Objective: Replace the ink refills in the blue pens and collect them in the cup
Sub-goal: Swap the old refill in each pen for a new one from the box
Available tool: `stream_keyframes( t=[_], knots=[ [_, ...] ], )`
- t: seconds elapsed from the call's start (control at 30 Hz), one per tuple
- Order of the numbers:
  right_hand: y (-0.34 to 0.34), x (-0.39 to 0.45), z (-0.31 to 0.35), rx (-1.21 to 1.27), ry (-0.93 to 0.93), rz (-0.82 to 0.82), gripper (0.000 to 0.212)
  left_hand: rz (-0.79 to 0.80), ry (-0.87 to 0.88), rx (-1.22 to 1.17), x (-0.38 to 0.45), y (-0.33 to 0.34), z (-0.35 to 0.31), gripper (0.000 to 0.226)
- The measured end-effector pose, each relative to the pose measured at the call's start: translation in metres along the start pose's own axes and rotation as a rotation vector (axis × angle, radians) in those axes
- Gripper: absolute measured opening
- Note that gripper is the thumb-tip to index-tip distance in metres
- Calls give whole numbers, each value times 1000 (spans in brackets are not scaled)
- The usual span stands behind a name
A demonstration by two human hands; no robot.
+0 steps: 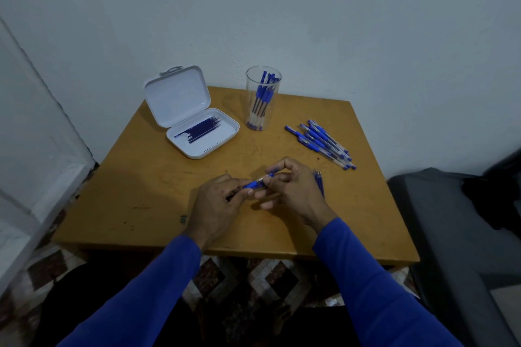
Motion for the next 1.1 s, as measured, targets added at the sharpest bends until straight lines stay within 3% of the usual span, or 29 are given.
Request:
stream_keyframes(
  t=[0.5, 0.83, 1.1],
  knots=[
    [4, 7, -4, 15, -22, -9, 16, -6, 46, 13, 0, 1, 1, 19],
    [10, 7, 2, -65, -12, -19, 16, -28, -31, 17, 1, 0, -1, 17],
    [5, 13, 17, -70, -78, -211, 22, 14, -23, 27, 12, 3, -5, 18]
  ],
)
Point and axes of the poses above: each hand's wrist, its own x-axis towards the middle knuckle, its own y-axis out of the palm, z = x × y, the point moved 4 cm from there along x, towards the middle knuckle, and after that the axes turned 8 degrees about -x, right-handed, at the moved point
